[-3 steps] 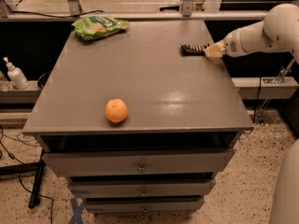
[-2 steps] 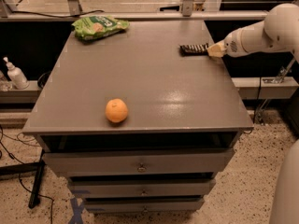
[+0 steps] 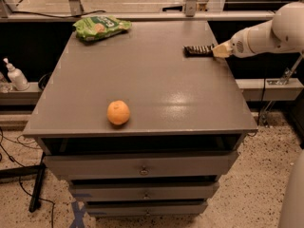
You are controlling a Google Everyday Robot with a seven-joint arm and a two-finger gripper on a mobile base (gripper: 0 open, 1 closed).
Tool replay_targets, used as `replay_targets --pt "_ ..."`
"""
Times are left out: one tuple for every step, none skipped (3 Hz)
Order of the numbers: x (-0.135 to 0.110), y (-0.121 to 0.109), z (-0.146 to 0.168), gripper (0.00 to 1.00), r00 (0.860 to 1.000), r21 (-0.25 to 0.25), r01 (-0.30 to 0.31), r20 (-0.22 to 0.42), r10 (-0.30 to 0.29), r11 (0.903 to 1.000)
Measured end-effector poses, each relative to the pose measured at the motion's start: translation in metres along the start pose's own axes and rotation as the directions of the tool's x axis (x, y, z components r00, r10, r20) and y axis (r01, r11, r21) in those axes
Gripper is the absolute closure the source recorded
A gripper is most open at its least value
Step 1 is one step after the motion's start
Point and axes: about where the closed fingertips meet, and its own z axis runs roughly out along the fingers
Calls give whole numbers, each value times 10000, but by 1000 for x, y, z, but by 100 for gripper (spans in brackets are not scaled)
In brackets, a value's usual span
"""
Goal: Move rxbar chocolate near orange
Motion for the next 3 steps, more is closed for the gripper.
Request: replay_targets --pt "-11 7 -13 100 9998 -119 34 195 -31 9999" --pt "-17 26 -39 100 9995 -500 -109 279 123 9987" --pt "-15 47 -70 100 9998 -930 -185 61 191 9955"
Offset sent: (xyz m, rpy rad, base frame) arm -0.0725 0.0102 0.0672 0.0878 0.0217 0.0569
